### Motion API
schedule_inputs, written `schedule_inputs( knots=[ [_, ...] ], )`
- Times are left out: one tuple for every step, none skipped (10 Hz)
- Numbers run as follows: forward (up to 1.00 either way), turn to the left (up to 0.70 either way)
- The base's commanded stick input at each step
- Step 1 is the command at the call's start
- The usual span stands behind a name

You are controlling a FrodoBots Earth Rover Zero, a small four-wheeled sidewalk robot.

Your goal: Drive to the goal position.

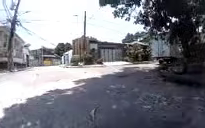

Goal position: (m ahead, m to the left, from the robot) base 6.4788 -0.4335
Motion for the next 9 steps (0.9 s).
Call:
schedule_inputs(
  knots=[
    [1.0,0.0],
    [1.0,0.0],
    [1.0,0.0],
    [1.0,0.0],
    [1.0,0.0],
    [1.0,0.0],
    [1.0,0.0],
    [1.0,0.0],
    [1.0,0.0]
  ],
)
